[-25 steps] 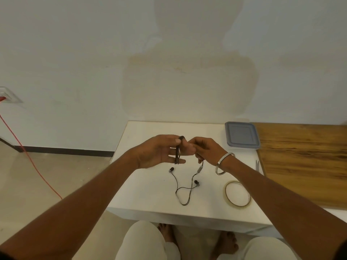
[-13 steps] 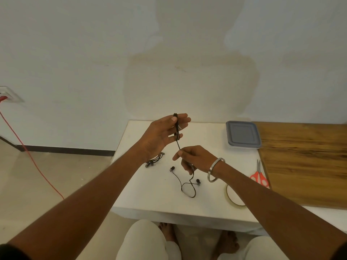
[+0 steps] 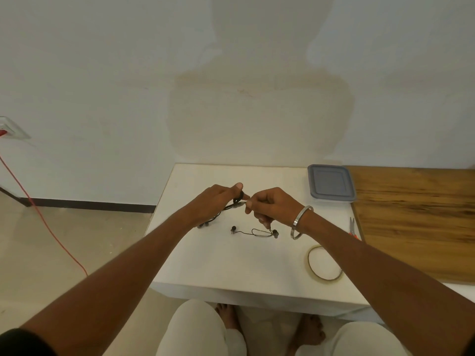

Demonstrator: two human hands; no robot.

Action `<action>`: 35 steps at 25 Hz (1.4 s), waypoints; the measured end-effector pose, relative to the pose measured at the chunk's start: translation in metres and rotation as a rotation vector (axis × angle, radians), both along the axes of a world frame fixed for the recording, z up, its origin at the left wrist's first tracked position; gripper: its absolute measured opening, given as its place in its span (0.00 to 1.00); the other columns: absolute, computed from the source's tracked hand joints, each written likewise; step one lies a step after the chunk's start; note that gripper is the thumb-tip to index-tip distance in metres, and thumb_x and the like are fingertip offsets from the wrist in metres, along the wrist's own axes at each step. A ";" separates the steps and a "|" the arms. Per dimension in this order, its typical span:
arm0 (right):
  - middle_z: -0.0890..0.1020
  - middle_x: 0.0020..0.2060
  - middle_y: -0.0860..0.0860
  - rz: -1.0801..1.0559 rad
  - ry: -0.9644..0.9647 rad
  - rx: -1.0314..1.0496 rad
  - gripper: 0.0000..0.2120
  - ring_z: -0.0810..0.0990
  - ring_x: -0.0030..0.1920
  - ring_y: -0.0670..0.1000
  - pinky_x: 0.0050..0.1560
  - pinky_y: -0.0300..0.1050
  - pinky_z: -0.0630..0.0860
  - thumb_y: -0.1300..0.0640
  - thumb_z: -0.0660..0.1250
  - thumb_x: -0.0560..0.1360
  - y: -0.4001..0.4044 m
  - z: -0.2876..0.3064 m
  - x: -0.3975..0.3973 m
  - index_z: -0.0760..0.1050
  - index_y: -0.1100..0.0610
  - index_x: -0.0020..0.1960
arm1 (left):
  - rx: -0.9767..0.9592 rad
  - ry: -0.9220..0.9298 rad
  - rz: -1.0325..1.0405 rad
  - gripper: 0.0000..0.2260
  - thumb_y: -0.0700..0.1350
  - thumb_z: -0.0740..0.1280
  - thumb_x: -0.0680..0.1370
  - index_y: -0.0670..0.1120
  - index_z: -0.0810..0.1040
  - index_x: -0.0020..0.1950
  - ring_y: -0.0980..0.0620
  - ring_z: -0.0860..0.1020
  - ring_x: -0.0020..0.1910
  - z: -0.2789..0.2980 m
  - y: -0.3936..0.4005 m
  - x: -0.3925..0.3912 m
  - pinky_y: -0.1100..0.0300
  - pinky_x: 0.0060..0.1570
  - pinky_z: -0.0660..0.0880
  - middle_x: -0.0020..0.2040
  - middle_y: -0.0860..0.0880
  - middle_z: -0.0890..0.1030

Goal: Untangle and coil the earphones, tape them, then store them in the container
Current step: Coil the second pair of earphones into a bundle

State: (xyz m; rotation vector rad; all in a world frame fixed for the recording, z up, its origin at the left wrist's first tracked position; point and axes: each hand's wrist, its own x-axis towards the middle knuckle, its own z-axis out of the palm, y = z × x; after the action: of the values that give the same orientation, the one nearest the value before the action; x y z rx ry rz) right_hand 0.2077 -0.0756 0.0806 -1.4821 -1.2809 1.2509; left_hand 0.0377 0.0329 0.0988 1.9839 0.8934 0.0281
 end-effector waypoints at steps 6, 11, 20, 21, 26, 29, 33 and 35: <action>0.73 0.25 0.49 -0.067 -0.058 0.053 0.09 0.71 0.27 0.52 0.30 0.41 0.73 0.56 0.64 0.77 0.000 -0.003 0.012 0.80 0.57 0.42 | -0.173 -0.036 -0.132 0.22 0.65 0.63 0.75 0.48 0.84 0.51 0.62 0.75 0.32 -0.003 -0.007 -0.005 0.69 0.38 0.68 0.37 0.54 0.83; 0.76 0.26 0.48 -0.105 -0.150 0.074 0.07 0.74 0.26 0.47 0.32 0.37 0.74 0.50 0.68 0.74 0.000 -0.012 0.016 0.78 0.54 0.42 | -0.402 -0.041 -0.171 0.12 0.50 0.69 0.77 0.48 0.83 0.57 0.54 0.79 0.44 0.002 -0.011 -0.004 0.58 0.51 0.73 0.53 0.50 0.83; 0.76 0.30 0.50 -0.222 -0.052 0.085 0.09 0.75 0.30 0.46 0.34 0.38 0.76 0.54 0.63 0.78 0.001 -0.022 0.020 0.77 0.53 0.40 | -0.942 -0.556 -0.101 0.13 0.47 0.64 0.79 0.40 0.79 0.58 0.34 0.73 0.67 0.012 -0.014 0.002 0.37 0.65 0.70 0.62 0.36 0.78; 0.75 0.29 0.48 -0.226 -0.058 0.059 0.10 0.74 0.29 0.46 0.35 0.39 0.77 0.54 0.62 0.78 0.000 -0.025 0.018 0.77 0.52 0.40 | -0.975 -0.623 -0.079 0.13 0.46 0.64 0.79 0.40 0.79 0.58 0.33 0.72 0.67 0.015 -0.013 0.004 0.36 0.65 0.69 0.62 0.37 0.78; 0.70 0.27 0.46 -0.181 0.009 -0.029 0.16 0.70 0.28 0.47 0.34 0.41 0.74 0.48 0.58 0.79 -0.005 -0.033 -0.001 0.78 0.53 0.40 | -0.931 -0.788 0.043 0.15 0.47 0.62 0.80 0.42 0.80 0.61 0.35 0.73 0.67 0.018 -0.006 0.013 0.36 0.66 0.69 0.66 0.37 0.76; 0.70 0.28 0.47 -0.117 0.010 -0.045 0.17 0.69 0.29 0.48 0.33 0.41 0.74 0.49 0.56 0.80 -0.002 -0.030 -0.018 0.77 0.53 0.40 | -0.813 -0.792 0.135 0.15 0.47 0.59 0.82 0.44 0.79 0.63 0.40 0.75 0.66 0.012 -0.009 0.019 0.39 0.66 0.71 0.66 0.41 0.77; 0.71 0.28 0.48 -0.058 0.078 -0.050 0.16 0.69 0.27 0.48 0.30 0.40 0.72 0.52 0.55 0.81 0.002 -0.021 -0.030 0.77 0.55 0.41 | -0.502 -0.604 0.175 0.14 0.50 0.64 0.80 0.48 0.80 0.62 0.51 0.77 0.65 0.005 -0.006 0.017 0.45 0.67 0.71 0.63 0.49 0.80; 0.71 0.28 0.49 -0.055 0.072 -0.049 0.15 0.69 0.26 0.48 0.29 0.40 0.72 0.55 0.55 0.81 0.001 -0.018 -0.029 0.76 0.56 0.42 | -0.446 -0.542 0.182 0.12 0.50 0.65 0.79 0.49 0.81 0.61 0.53 0.78 0.64 0.002 -0.003 0.013 0.46 0.66 0.72 0.62 0.52 0.81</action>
State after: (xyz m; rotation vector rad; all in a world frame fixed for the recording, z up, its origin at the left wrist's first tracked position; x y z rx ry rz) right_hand 0.1784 -0.0741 0.0626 -1.4831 -1.1627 1.2962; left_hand 0.0509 0.0299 0.1007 1.3740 0.6474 0.4155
